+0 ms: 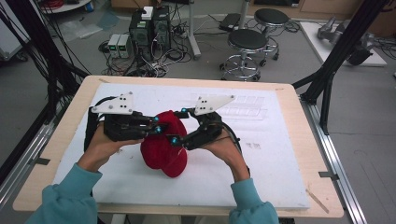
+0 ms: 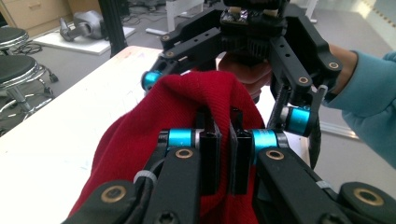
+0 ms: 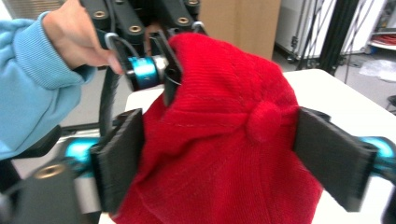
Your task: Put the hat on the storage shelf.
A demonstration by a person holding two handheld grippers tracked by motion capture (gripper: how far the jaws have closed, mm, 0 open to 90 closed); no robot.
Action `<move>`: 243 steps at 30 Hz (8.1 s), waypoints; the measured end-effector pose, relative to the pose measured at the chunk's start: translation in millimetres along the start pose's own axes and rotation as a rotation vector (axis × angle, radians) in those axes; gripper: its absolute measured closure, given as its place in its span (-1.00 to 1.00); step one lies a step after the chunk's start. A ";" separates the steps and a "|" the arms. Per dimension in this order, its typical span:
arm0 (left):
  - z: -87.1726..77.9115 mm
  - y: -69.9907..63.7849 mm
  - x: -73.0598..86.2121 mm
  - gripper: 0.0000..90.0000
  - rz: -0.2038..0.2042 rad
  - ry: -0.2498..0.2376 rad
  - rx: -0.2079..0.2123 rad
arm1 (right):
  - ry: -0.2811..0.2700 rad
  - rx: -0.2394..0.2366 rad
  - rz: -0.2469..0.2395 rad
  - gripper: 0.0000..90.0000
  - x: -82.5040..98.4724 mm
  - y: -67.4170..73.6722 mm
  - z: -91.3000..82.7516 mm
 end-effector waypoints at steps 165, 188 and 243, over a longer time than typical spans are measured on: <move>69.9 14.5 50.7 0.90 -0.132 -0.076 -0.309 | -0.120 0.580 0.146 -0.99 -18.2 -35.2 -103.9; 61.7 32.8 30.7 0.90 -0.144 -0.098 -0.349 | -0.081 0.672 0.145 -0.99 5.1 -31.4 -141.2; 145.6 143.4 8.4 0.90 -0.204 -0.019 -0.598 | -0.018 0.866 0.250 -0.99 199.6 5.6 -196.3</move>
Point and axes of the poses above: each handheld gripper's, and its own axes: z roughly forward along the jaws, x roughly out of its underside, y roughly to its left, the point moved 10 cm from there along z, roughly forward along the jaws, and after that the axes turned 13 degrees about -z, right-handed, at the moved point
